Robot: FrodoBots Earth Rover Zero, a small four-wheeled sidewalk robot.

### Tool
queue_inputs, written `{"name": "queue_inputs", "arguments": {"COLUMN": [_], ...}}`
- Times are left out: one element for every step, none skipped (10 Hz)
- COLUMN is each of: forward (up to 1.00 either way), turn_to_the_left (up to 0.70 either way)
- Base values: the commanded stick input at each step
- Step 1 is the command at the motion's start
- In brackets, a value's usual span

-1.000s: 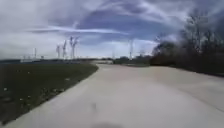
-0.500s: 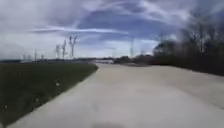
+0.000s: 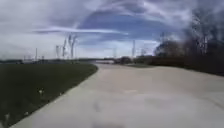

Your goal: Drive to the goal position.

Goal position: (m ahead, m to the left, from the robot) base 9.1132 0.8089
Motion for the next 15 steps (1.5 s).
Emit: {"name": "queue_inputs", "arguments": {"forward": [1.00,1.00,1.00,1.00,1.00,1.00,1.00,1.00,1.00,1.00,1.00,1.00,1.00,1.00,1.00], "turn_to_the_left": [0.01,0.01,0.01,0.01,-0.01,-0.03,-0.05,-0.07,-0.08,-0.10,0.01,0.01,0.01,0.01,0.01]}}
